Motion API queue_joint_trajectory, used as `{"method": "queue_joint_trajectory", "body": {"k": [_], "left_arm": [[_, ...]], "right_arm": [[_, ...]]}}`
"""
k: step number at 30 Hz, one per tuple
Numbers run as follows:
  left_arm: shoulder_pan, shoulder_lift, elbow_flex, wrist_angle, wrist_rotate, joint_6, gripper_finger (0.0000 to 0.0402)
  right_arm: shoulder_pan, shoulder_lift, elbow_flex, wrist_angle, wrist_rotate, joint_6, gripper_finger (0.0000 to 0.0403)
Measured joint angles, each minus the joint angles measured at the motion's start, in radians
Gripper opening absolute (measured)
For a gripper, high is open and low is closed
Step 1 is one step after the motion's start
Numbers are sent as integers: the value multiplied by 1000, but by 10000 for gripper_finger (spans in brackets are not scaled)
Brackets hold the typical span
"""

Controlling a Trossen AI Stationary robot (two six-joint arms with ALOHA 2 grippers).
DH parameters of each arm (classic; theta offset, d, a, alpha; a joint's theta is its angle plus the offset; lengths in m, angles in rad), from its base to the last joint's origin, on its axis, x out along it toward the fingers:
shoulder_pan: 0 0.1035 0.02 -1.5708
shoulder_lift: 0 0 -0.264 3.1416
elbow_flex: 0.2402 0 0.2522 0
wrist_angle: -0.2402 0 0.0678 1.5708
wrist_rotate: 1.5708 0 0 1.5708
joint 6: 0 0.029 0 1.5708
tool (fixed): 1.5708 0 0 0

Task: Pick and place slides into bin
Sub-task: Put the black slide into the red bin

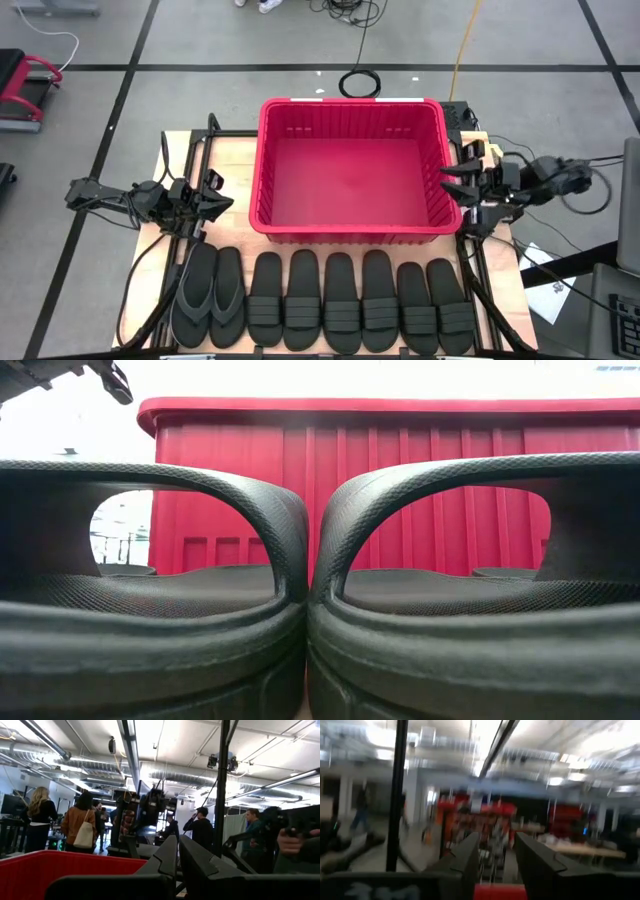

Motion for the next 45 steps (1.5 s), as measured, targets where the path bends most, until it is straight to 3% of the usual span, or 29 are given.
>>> {"method": "queue_joint_trajectory", "body": {"k": [5,13,17,20,24,31,38,45], "left_arm": [[0,0,0,4,-2,0,26],[0,0,0,23,14,-190,26],[0,0,0,54,14,-207,26],[0,0,0,59,46,-306,26],[-1,0,0,49,37,-431,26],[0,1,0,28,17,-420,26],[0,1,0,-8,14,-432,26],[0,1,0,-16,15,-424,26]], "right_arm": [[0,194,286,-385,-8,99,154],[18,455,691,-887,-282,368,164],[52,515,815,-1098,-385,512,164],[74,536,847,-1209,-469,637,164],[86,535,834,-1269,-591,752,164],[143,541,706,-1310,-712,704,164],[173,525,453,-1299,-828,730,164],[177,492,159,-1138,-1086,831,164]]}}
